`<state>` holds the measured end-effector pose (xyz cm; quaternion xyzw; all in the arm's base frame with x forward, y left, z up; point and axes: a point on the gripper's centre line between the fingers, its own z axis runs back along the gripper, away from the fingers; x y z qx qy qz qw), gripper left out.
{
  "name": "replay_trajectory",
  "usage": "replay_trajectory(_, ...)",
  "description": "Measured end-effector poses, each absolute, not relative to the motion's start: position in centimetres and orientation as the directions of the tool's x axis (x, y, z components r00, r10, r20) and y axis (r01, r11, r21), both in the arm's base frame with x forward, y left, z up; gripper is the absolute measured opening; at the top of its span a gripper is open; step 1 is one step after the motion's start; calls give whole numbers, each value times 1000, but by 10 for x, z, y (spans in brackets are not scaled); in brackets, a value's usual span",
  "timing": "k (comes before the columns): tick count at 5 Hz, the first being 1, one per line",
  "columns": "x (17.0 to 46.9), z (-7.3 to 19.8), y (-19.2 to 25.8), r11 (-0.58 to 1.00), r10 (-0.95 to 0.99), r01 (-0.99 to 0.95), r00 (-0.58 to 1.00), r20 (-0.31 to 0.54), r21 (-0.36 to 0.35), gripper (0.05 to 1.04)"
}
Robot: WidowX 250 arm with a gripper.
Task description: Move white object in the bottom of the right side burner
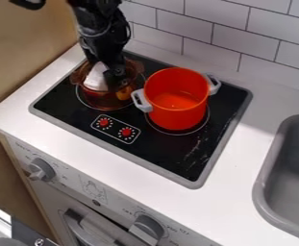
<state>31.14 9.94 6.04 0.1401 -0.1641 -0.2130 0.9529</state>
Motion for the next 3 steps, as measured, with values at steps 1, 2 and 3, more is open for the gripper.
replay_trajectory(1, 311, 60, 99, 870, -451, 351, 850, 273, 347, 997)
replay_trajectory(2, 306, 59, 97, 875, -439, 330, 850, 291, 354, 997)
replay_trajectory(3, 301, 54, 93, 882, -422, 314, 858, 293, 351, 997)
